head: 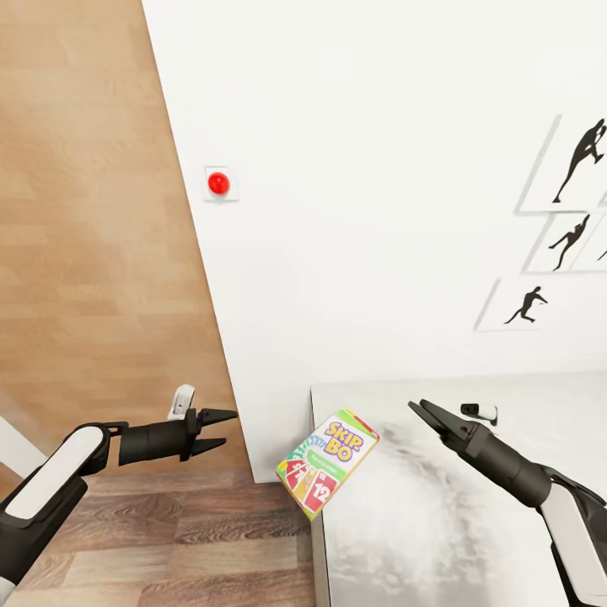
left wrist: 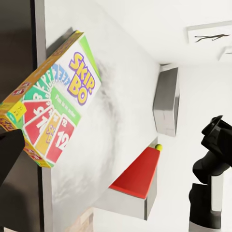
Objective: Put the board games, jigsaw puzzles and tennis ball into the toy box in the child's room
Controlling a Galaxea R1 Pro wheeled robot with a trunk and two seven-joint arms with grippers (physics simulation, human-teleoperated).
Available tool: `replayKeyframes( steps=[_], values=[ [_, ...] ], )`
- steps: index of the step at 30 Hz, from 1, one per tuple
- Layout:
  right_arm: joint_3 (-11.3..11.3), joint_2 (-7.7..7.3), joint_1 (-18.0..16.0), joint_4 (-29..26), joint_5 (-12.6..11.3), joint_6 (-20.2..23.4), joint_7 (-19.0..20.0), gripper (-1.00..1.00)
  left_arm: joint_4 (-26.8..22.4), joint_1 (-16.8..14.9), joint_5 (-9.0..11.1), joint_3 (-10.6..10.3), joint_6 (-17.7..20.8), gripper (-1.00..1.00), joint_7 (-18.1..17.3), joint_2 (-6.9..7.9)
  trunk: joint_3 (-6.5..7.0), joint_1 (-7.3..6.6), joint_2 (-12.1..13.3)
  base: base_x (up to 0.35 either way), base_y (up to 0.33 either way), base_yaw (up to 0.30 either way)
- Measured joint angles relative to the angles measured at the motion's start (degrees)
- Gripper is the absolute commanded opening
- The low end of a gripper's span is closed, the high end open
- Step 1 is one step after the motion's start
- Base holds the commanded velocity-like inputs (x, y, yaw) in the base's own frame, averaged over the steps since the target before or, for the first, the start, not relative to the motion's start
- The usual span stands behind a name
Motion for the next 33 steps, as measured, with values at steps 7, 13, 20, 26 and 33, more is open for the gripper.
replayKeyframes(
  steps=[7,13,20,26,33],
  values=[
    [0.51,0.06,0.0,-1.69,-0.01,0.35,-0.17,1.0,0.24,0.0,-0.07,-0.08,-0.04,1.0,0.08,-0.11,-1.26,1.54,-2.82,0.0,0.0,0.0],
    [4.03,0.12,0.07,-2.43,0.07,1.95,-1.51,1.0,0.4,0.0,-0.11,-0.2,-0.07,1.0,0.24,-0.24,-2.34,2.86,-5.23,0.0,0.0,0.0],
    [7.57,0.21,-0.2,-2.64,-0.01,5.97,-7.23,1.0,0.79,-0.07,-0.23,-0.23,-0.08,1.0,1.15,-1.25,-3.6,4.4,-8.04,0.0,0.0,0.0],
    [8.22,0.06,-0.27,-2.68,-0.16,7.86,-13.7,1.0,1.55,-0.1,-0.43,-0.06,-0.08,1.0,2.88,-2.22,-4.68,5.72,-10.45,0.0,0.0,0.0],
    [8.08,0.06,-0.29,-2.69,-0.25,8.34,-15.51,1.0,1.98,-0.16,-0.46,-0.01,-0.08,1.0,3.5,-2.5,-5.94,7.26,-13.26,0.0,0.0,0.0]
  ],
)
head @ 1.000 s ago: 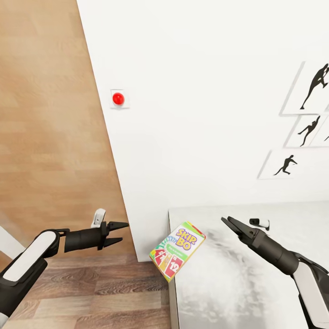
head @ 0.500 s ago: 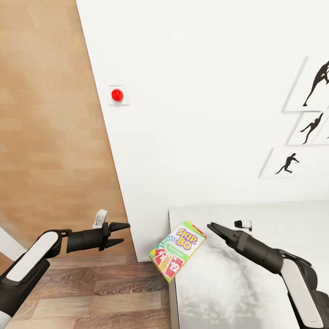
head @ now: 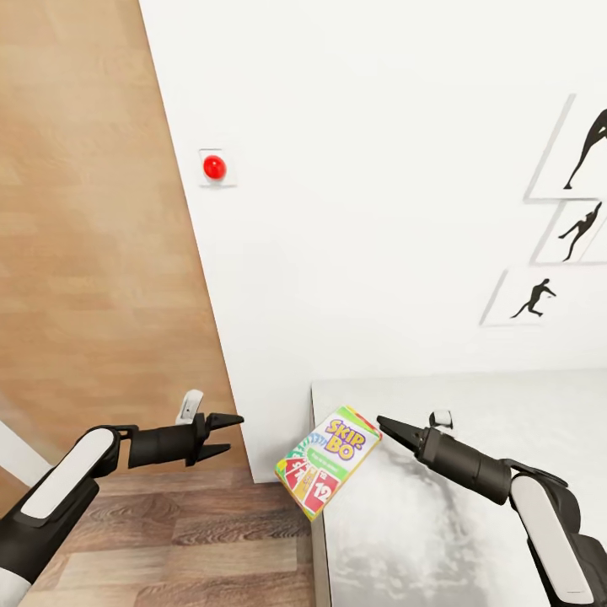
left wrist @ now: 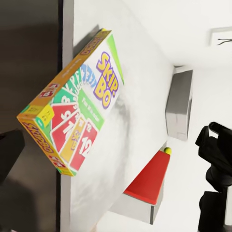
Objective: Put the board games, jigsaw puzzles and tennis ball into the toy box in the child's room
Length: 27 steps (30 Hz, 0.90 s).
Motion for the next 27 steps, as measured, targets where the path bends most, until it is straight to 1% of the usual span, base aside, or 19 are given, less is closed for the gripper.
replayKeyframes(
  steps=[9,27],
  values=[
    [-0.11,-0.58,-0.04,-0.01,-0.02,0.26,-0.44,1.0,0.1,-0.02,-0.01,0.01,0.0,1.0,0.11,-0.07,-1.62,1.98,-3.62,0.0,0.0,0.0],
    [-0.22,-0.75,-0.09,-0.09,-0.1,0.33,-0.47,1.0,0.11,-0.02,-0.02,0.01,0.0,1.0,0.16,-0.07,-4.86,5.93,-10.84,0.0,0.0,0.0]
  ],
)
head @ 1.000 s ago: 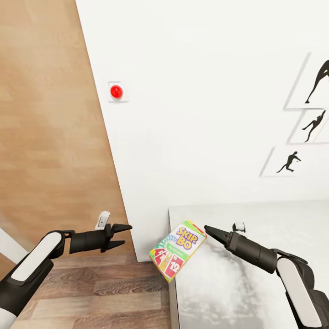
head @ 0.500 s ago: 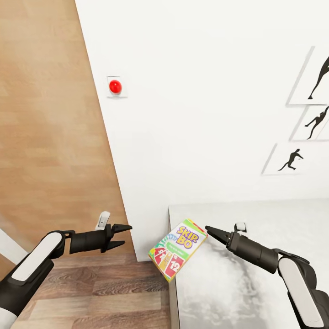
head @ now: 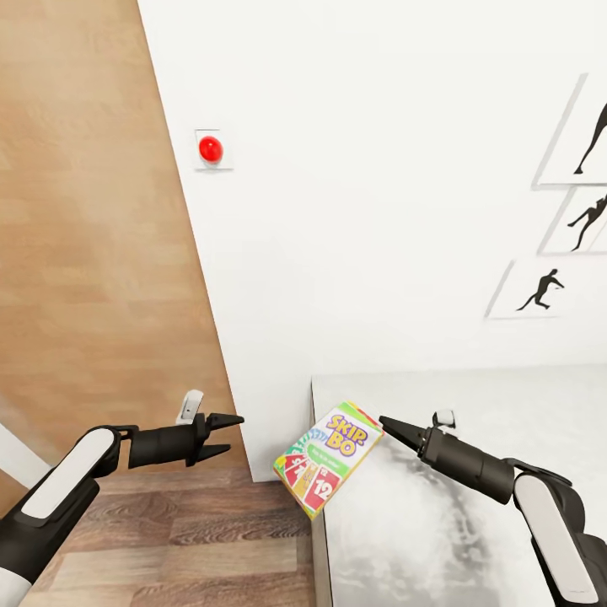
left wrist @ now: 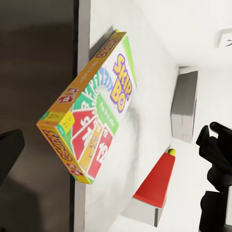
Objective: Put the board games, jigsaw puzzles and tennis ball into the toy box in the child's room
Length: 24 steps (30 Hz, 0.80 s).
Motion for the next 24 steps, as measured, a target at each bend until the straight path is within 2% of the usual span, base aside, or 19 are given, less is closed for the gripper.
replayKeyframes(
  steps=[4,6,10,13,24],
  values=[
    [0.04,0.28,-0.32,0.01,-0.04,0.16,-0.26,1.0,0.0,0.0,0.0,-0.11,-0.03,1.0,0.02,-0.13,-0.72,0.88,-1.61,0.0,0.0,0.0],
    [0.1,0.28,-1.88,0.03,-0.15,0.78,-0.49,1.0,0.0,0.0,-0.02,-0.19,-0.06,1.0,0.02,-0.68,-1.08,1.32,-2.41,0.0,0.0,0.0],
    [0.47,0.11,-6.44,0.07,-0.32,2.06,-0.9,1.0,0.0,0.0,-0.06,-0.29,-0.02,1.0,0.03,-1.54,-1.79,2.2,-4.01,0.0,0.0,0.0],
    [0.77,-0.09,-11.57,0.18,-0.63,2.52,-1.82,1.0,0.01,-0.01,-0.32,-0.24,0.08,1.0,0.01,-2.02,-2.33,2.86,-5.22,0.0,0.0,0.0],
    [1.72,-0.2,-19.75,1.95,-0.77,2.5,-3.08,1.0,0.01,-0.01,-0.43,-0.11,0.29,1.0,-0.15,-2.01,-4.31,5.28,-9.63,0.0,0.0,0.0]
  ],
)
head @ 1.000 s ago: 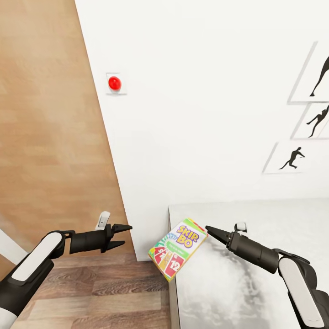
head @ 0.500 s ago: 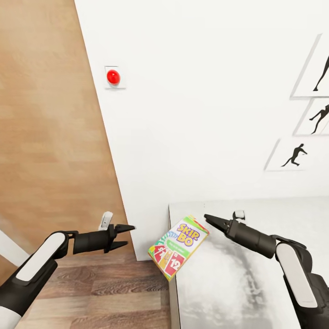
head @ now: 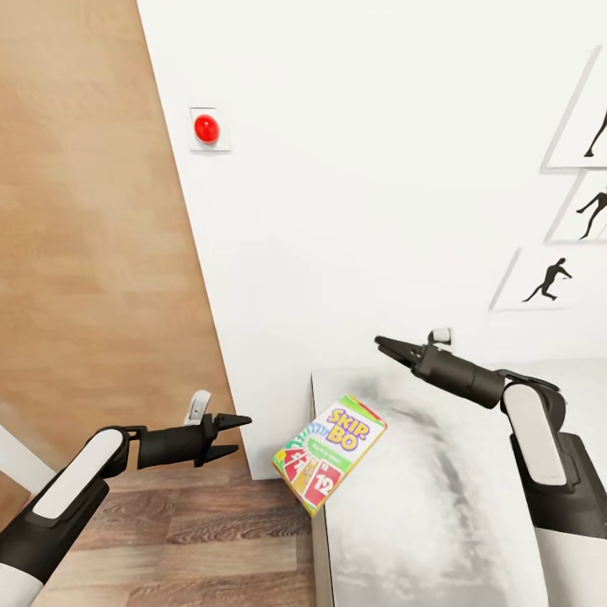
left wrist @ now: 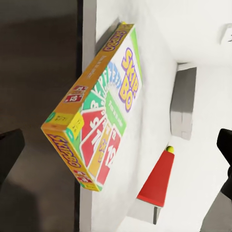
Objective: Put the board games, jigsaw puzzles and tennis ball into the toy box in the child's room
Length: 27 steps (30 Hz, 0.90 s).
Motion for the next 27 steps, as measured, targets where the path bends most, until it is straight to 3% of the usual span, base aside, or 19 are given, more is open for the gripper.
replayKeyframes(
  steps=[9,14,20,27],
  values=[
    [3.47,0.46,-4.79,8.19,-0.04,0.01,-4.25,1.0,0.06,0.0,0.14,0.31,0.18,1.0,-0.16,0.07,-1.62,1.98,-3.61,0.0,0.0,0.0],
    [7.13,2.18,-7.95,13.56,-0.15,0.11,-9.76,1.0,0.66,0.06,0.17,0.5,0.45,1.0,-0.23,0.36,-2.52,3.08,-5.62,0.0,0.0,0.0],
    [8.39,4.19,-8.97,15.56,-0.4,0.21,-12.62,1.0,3.97,0.05,0.5,0.64,0.56,1.0,-0.53,0.54,-3.59,4.39,-8.03,0.0,0.0,0.0],
    [8.71,4.91,-9.64,15.69,-0.73,0.21,-13.28,1.0,5.21,0.01,0.78,0.58,0.59,1.0,-0.89,0.94,-4.85,5.93,-10.84,0.0,0.0,0.0]
  ],
)
